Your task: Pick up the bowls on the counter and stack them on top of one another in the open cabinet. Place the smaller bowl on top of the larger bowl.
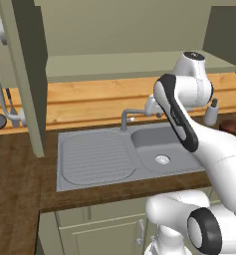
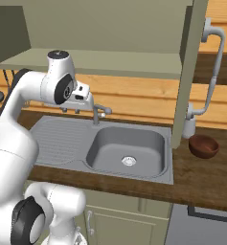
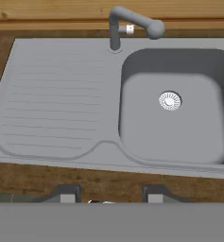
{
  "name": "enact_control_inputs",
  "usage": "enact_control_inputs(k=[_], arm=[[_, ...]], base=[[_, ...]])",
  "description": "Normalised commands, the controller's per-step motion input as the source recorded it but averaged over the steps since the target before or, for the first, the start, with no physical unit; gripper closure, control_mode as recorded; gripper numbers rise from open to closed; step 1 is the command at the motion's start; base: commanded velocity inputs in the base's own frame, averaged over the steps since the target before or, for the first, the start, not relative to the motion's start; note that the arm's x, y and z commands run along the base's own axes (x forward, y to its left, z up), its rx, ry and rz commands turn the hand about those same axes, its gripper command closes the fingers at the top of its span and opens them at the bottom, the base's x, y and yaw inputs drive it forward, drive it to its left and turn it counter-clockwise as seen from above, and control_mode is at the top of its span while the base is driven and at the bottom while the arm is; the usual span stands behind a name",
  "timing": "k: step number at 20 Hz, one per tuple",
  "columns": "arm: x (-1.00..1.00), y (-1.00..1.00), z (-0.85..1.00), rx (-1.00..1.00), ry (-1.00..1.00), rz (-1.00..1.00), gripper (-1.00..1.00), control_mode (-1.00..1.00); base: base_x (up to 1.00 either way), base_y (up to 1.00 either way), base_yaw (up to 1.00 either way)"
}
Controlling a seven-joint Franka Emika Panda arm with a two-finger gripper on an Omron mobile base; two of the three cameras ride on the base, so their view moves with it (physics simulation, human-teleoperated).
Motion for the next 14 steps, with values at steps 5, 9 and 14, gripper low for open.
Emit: enact_control_inputs(k=[5,9,14], arm=[[-0.12,-0.12,0.0,0.0,-0.01,0.0,-1.0,-1.0],[-0.2,-0.52,0.0,0.0,0.0,-0.05,-1.0,-1.0],[-0.09,-0.3,0.0,0.0,0.0,-0.03,-1.0,-1.0]], base=[[0.0,0.0,0.0],[0.0,0.0,0.0],[0.0,0.0,0.0]])
